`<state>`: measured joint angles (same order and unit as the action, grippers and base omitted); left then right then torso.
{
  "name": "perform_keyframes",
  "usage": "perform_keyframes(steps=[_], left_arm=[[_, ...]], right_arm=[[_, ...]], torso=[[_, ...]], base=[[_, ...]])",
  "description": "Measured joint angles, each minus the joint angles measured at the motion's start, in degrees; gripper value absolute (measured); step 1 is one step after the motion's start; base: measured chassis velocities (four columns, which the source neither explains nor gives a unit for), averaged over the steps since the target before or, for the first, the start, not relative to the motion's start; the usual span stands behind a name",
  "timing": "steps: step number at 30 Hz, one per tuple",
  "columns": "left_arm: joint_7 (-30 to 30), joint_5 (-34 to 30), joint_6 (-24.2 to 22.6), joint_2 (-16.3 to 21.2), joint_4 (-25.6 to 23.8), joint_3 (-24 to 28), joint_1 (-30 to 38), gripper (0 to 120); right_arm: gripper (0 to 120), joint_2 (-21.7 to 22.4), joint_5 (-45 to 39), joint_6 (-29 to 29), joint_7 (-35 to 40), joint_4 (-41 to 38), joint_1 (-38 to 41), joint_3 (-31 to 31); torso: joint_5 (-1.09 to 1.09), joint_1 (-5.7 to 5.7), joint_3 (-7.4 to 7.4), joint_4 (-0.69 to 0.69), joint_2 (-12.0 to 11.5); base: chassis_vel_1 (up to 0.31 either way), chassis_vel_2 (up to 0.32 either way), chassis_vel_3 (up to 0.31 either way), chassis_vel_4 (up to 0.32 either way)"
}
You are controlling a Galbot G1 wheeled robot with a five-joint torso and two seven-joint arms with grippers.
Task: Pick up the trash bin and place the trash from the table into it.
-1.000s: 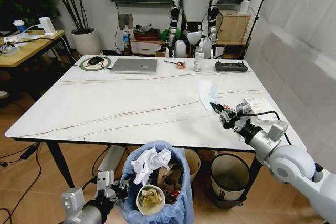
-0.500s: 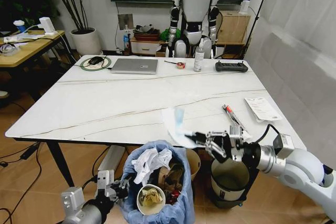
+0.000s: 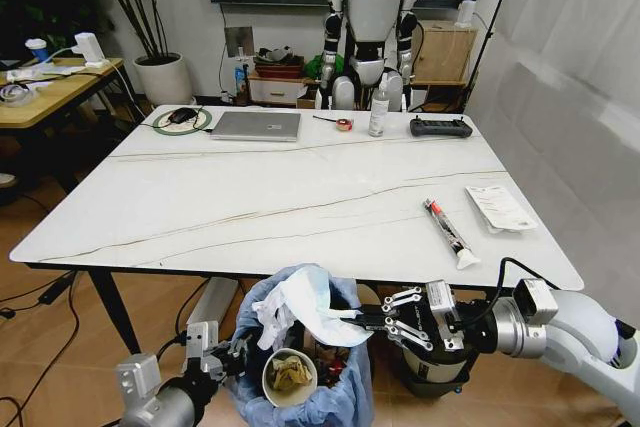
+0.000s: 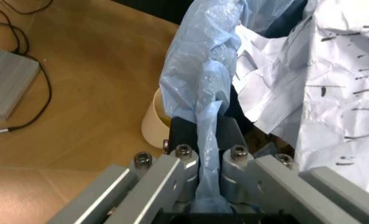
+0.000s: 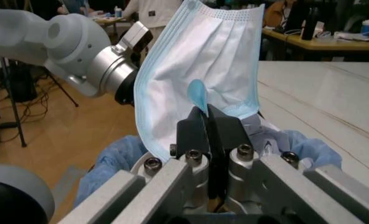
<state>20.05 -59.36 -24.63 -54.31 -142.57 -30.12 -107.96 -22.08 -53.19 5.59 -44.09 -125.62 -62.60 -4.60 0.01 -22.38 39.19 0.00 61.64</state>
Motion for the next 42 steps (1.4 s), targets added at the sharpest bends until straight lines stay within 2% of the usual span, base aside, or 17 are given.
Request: perform_keyframes(steps=[3, 11, 24, 42], left_arm=[[0.0, -0.4, 0.0, 0.2, 0.4, 0.1, 0.4, 0], [0.0, -0.8, -0.1, 0.2, 1.2, 0.9, 1.6, 0], [-0.8, -2.2, 0.2, 0.3, 1.3, 1.8, 1.8, 0], [-1.4, -2.8, 0.3, 1.9, 1.1, 3.3, 1.9, 0]], right_arm=[[0, 1.1, -0.1, -0.3, 0.4, -0.2, 2.1, 1.8], [0, 4.6, -0.1, -2.1, 0.1, -0.6, 3.0, 2.1], [0, 1.5, 0.6, -1.6, 1.4, -0.9, 3.0, 3.0], [0, 0.7, 4.5, 0.5, 2.5, -1.7, 2.2, 3.7]], torso=[[-0.01, 0.0, 0.0, 0.0, 0.0], [-0.02, 0.0, 0.0, -0.01, 0.0], [0.0, 0.0, 0.0, 0.0, 0.0], [-0.01, 0.0, 0.0, 0.0, 0.0]], base=[[0.0, 0.0, 0.0, 0.0], [0.0, 0.0, 0.0, 0.0], [0.0, 0.0, 0.0, 0.0], [0.0, 0.0, 0.0, 0.0]])
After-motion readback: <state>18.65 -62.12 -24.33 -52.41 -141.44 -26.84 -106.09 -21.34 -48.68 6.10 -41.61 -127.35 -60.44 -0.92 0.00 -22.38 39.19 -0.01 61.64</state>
